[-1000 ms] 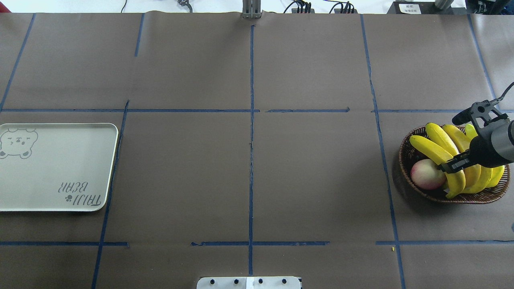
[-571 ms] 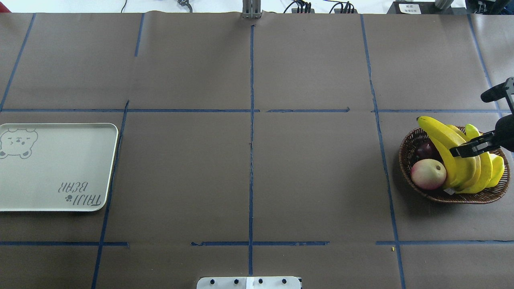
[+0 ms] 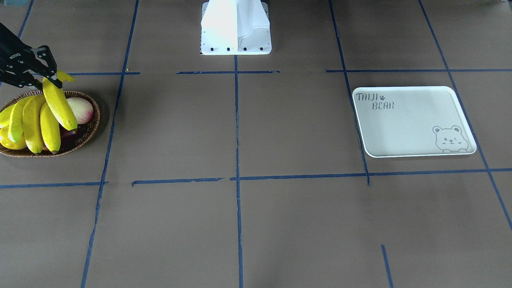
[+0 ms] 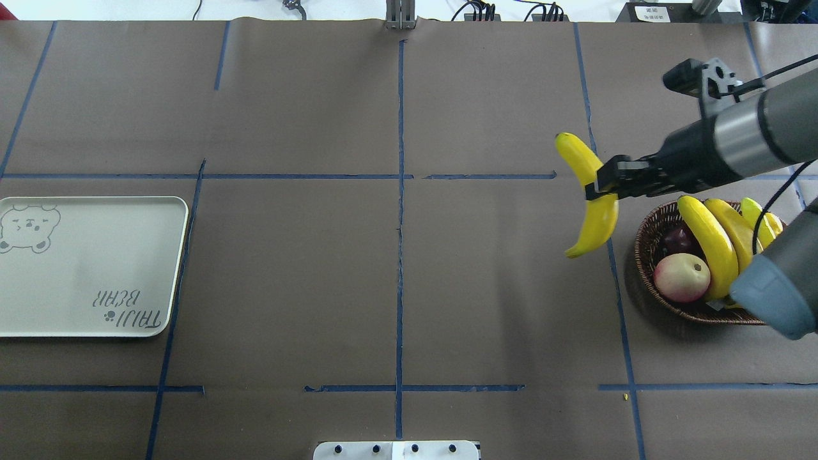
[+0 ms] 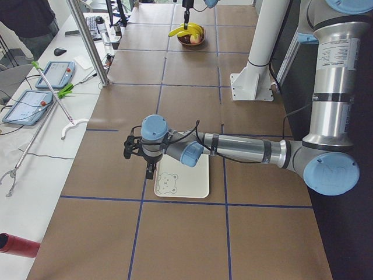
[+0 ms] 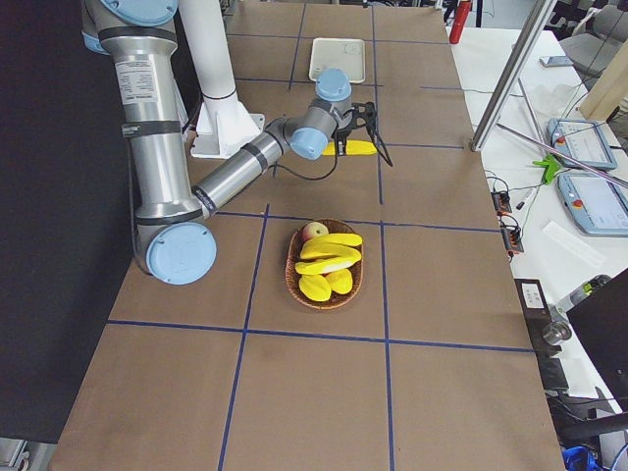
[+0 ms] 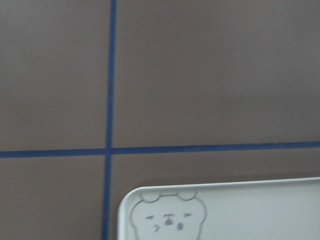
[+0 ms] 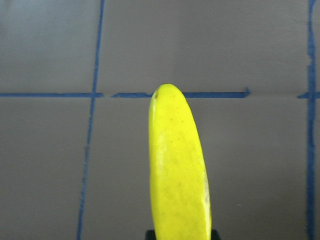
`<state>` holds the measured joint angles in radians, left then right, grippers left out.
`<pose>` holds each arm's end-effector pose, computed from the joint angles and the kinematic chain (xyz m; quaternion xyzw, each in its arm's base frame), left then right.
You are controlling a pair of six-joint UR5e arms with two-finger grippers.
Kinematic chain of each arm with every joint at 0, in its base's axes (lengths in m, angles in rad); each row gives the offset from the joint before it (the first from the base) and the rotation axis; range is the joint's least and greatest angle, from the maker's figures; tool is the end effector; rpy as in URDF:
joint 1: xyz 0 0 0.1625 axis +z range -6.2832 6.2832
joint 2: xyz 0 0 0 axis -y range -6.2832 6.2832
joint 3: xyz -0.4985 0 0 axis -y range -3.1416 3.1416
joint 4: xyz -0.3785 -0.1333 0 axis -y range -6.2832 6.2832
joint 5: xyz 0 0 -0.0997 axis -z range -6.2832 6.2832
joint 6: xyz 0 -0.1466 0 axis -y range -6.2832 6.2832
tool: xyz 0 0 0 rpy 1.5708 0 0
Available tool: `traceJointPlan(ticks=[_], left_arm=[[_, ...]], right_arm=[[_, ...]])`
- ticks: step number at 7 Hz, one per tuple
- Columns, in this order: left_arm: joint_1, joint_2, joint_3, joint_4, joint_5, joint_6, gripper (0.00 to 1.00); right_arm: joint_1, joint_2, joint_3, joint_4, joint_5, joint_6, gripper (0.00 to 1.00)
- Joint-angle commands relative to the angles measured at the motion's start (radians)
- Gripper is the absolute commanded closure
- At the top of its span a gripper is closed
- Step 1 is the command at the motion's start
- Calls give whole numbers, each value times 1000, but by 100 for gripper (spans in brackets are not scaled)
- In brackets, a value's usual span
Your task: Transfer all bananas from basket to plate
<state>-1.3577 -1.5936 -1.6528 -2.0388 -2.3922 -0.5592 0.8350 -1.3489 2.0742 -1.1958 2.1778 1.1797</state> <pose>0.0858 -0.5193 0.6512 0.0957 0.4523 -0.0403 0.8858 -0.3293 -0.4377 0.3634 0.0787 -0.5546 0.0267 0.8279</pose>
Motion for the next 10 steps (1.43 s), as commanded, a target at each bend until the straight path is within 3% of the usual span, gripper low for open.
traceJointPlan(ticks=[1,3,4,5,7,10], left_arm=[[159,-131,-2,-205,4,-505,1],[228,-276,-4,-317,4,-898,1],[276,-352,-2,-351,4,-1085,1],[348,-427,-7,-363,4,-1214,1],[472,-500,-51,-360,8,-1278,1],[636,-569,-47,-347,174,-1279,1]], right_arm=[[-249,161,-6,2,-338,261,98],[-464,186,-37,184,-639,375,99],[-509,188,-60,244,-692,374,98],[-525,197,-60,251,-700,370,98],[-534,221,-77,251,-701,367,98],[-534,250,-80,251,-702,362,98]])
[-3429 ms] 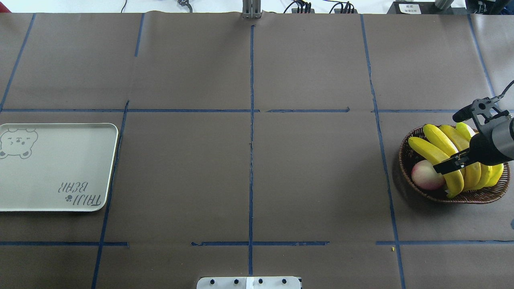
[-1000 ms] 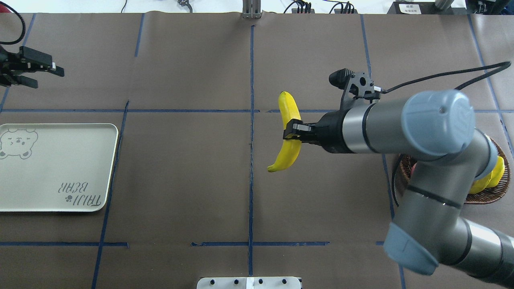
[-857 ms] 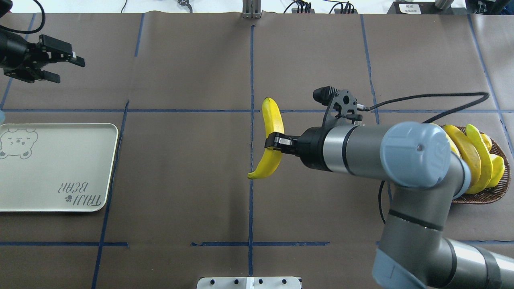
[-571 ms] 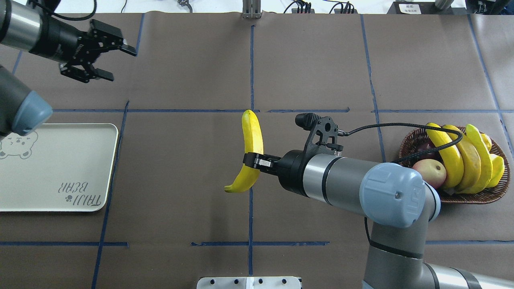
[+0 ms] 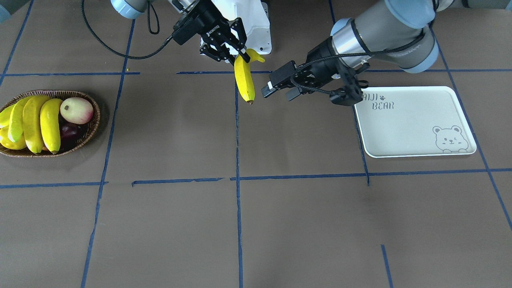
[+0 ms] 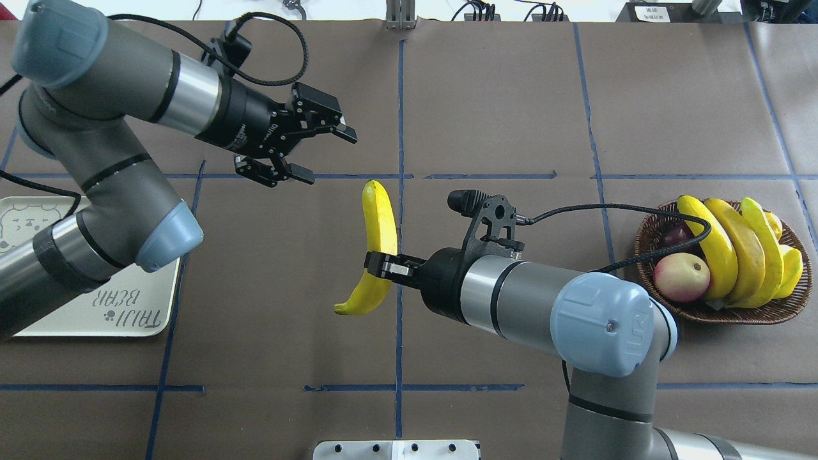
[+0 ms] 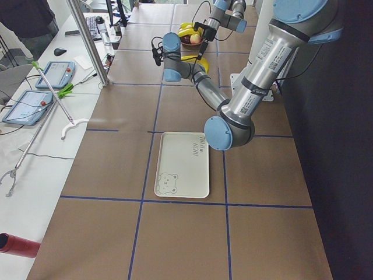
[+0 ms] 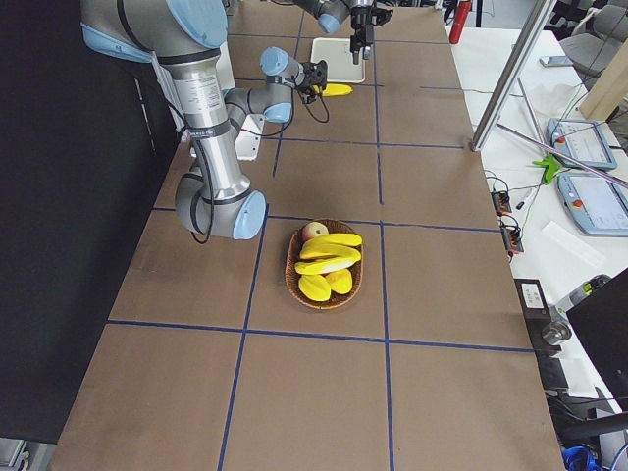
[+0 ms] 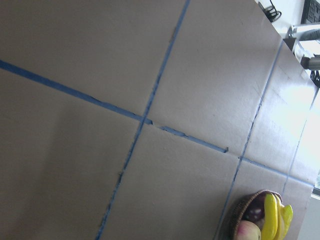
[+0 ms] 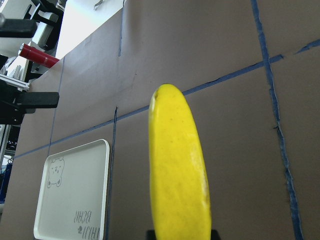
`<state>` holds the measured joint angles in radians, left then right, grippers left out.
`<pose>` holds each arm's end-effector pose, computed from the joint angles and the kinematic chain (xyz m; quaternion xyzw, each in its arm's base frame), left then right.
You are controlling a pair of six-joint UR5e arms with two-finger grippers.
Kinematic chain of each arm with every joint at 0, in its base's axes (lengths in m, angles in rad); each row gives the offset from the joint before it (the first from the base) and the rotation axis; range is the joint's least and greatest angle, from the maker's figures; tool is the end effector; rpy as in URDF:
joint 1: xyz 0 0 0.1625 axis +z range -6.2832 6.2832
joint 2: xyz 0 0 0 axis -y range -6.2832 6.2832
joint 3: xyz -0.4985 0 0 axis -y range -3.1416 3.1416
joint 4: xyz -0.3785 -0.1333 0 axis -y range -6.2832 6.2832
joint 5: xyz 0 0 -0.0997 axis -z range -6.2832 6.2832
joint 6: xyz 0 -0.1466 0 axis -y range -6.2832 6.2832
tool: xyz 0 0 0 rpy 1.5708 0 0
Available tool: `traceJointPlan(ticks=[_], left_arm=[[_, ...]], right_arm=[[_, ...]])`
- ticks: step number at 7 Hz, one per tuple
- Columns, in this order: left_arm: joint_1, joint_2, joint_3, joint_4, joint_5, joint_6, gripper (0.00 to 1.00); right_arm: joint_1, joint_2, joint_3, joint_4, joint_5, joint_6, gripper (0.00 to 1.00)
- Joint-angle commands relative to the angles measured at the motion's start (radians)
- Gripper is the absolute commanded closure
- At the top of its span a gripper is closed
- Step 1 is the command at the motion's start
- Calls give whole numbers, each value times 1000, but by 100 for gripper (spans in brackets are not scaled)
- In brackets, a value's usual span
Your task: Transfer all bananas from basket to plate
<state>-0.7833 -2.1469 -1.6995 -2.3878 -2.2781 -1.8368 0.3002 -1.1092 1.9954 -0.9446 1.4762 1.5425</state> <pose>0.4522 -0.5040 0.2412 -0.0770 0.6895 -0.1336 0.7076 -0.5420 -0.3218 0.2246 0.1460 -0.6705 0.1306 0.7155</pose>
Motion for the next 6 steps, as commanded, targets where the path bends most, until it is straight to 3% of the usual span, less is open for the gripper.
traceJointPlan(ticks=[1,2,3,4,5,6], left_arm=[[108,-17,1,1,102,1,1],[136,-16,6,-1,112,2,1],[145,-16,6,1,112,1,19],[144,-7,-5,-1,115,4,83],[144,-5,-6,-1,120,8,100],[144,-5,-6,-1,120,8,100]], right_arm=[[0,11,-1,0,-1,-1,98],[4,11,-1,0,-1,-2,98],[5,11,-1,1,-1,-1,98],[5,9,-1,0,-1,-1,98],[5,8,-1,0,-1,-2,98],[5,8,-1,-3,-1,-1,71]])
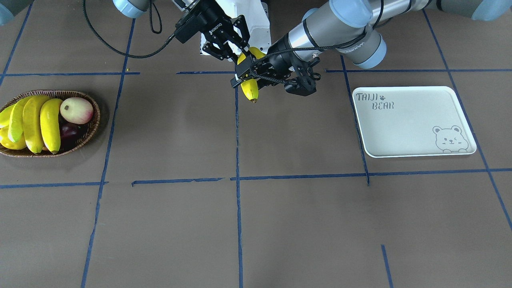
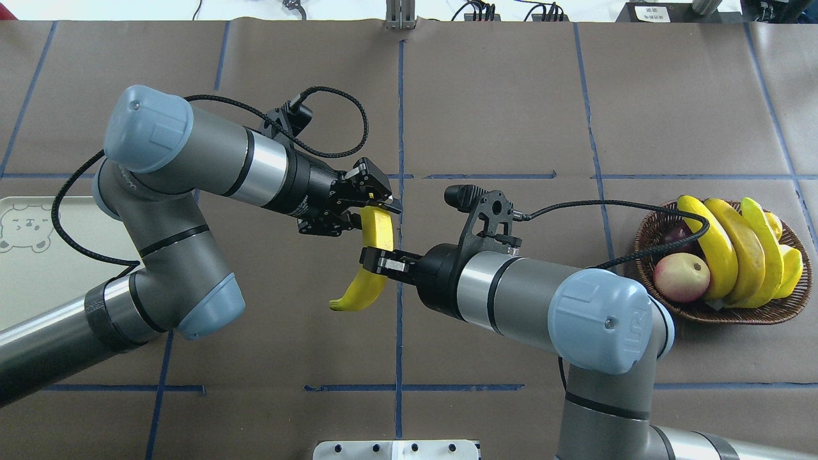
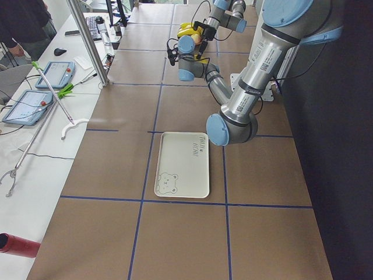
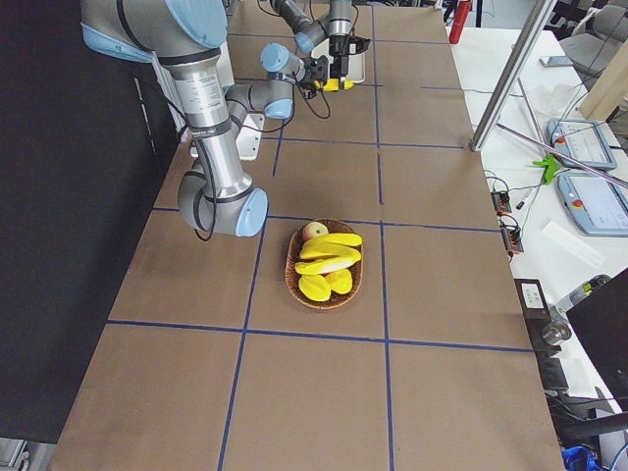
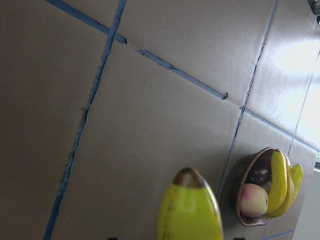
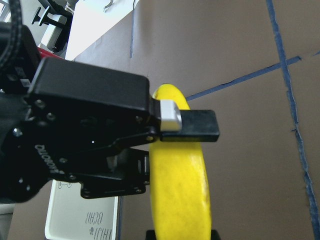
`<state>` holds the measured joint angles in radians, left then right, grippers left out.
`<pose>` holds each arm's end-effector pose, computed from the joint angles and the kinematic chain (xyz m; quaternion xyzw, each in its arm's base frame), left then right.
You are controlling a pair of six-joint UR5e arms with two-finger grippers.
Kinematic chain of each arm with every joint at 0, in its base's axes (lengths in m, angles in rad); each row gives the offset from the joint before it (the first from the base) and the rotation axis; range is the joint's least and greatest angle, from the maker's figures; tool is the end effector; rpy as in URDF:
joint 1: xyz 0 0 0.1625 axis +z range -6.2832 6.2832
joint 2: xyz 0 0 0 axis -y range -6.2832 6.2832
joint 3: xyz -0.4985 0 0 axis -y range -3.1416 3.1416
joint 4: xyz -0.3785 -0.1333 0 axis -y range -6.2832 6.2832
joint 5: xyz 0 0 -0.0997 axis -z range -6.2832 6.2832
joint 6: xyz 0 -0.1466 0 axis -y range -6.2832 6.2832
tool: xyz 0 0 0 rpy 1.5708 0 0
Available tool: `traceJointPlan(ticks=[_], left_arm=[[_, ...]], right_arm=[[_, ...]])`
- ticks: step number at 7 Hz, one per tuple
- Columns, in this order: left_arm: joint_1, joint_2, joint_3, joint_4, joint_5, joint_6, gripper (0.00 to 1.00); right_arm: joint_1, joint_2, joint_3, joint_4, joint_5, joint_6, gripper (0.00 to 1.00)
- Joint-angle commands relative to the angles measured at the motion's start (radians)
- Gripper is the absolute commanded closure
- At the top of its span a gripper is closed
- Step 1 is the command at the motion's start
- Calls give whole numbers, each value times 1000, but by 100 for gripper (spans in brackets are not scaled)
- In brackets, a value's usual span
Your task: Transfer all bananas from basket to plate
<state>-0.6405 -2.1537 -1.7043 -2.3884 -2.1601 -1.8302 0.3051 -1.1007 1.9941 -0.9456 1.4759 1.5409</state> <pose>0.5185 -0.4511 0.2350 -0.0795 0.6917 -0.1182 0.7080 -0.5414 -0.3248 0.2200 0.1486 -0.6723 0.1317 0.7132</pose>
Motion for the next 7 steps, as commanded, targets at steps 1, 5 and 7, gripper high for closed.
traceJointPlan(ticks=[1,5,7], left_arm=[[-13,2,-1,2,3,-9,100],[-119,64,6,153,0,90,100],[-242,191,2,246,-44,277,100]], right_arm=[[-3,-7,0,-13,0,14,1],[21,1,12,-12,7,11,0],[66,-7,50,-103,67,7,0]])
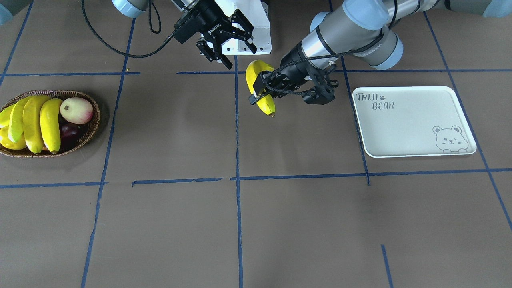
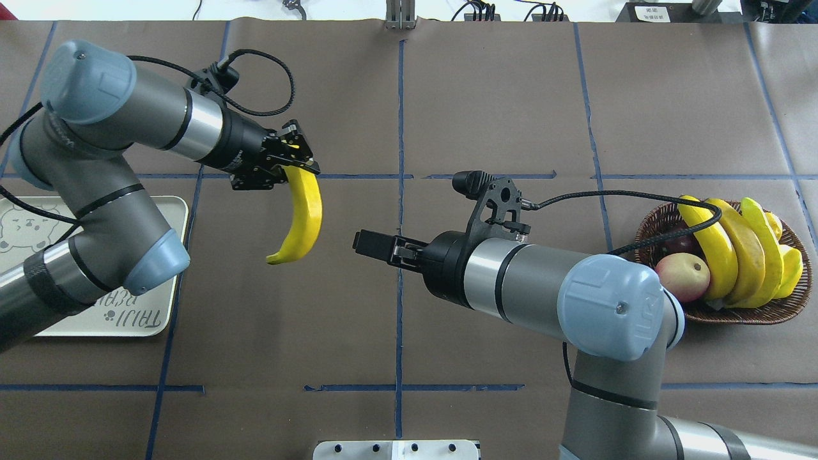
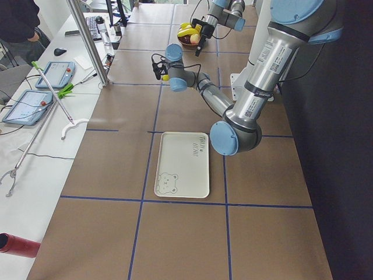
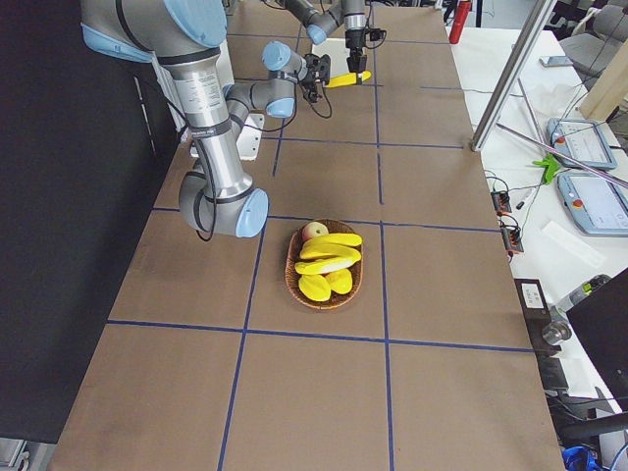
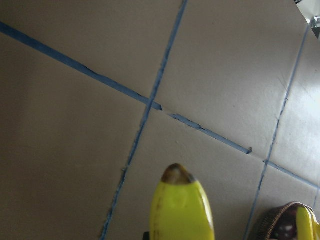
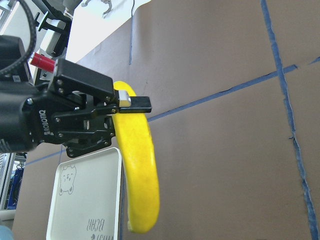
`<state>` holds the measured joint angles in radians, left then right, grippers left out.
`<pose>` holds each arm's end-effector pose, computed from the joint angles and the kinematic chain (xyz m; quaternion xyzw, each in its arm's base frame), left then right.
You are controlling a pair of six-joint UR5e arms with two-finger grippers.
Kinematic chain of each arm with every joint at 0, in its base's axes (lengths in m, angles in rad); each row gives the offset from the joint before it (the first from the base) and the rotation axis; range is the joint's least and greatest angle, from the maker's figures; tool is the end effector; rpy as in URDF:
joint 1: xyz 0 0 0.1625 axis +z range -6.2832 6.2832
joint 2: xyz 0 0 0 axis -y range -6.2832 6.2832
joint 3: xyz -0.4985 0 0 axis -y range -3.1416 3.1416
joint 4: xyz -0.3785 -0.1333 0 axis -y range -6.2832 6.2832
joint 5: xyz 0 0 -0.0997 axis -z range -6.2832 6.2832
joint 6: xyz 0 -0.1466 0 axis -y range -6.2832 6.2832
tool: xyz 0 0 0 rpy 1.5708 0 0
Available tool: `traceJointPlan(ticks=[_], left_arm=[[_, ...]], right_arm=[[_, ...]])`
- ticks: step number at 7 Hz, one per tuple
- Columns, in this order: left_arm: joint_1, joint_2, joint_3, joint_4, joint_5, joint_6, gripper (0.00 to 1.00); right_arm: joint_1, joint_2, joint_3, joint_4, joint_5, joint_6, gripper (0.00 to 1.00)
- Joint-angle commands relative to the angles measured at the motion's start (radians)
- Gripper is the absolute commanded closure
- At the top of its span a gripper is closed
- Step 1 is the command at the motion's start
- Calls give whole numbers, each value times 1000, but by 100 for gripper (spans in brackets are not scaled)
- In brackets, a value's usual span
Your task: Transfer all bananas from basket to plate
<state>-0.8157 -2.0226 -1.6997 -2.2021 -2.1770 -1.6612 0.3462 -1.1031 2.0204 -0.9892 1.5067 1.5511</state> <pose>0.4311 -0.5307 0.3523 -0.0365 0.5953 -0.1905 0.7797 -0.5234 -0.3405 0.2180 0.1469 -0.6653 0.1405 0.7184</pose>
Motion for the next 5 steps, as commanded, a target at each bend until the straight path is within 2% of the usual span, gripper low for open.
traceJointPlan(ticks=[1,2,3,4,5], left_arm=[[-126,141,-21,120,-36,277,100],[-154,263,-26,120,-26,445,100],[-193,377,-24,119,-23,636,100],[-224,471,-6,114,-9,787,100],[-224,529,11,111,56,866,100]], right_arm=[[54,-6,71,-194,77,-11,0],[97,0,96,-338,136,-28,0],[134,3,100,-426,188,-83,0],[164,-7,106,-469,223,-145,0],[187,-14,104,-497,257,-204,0]])
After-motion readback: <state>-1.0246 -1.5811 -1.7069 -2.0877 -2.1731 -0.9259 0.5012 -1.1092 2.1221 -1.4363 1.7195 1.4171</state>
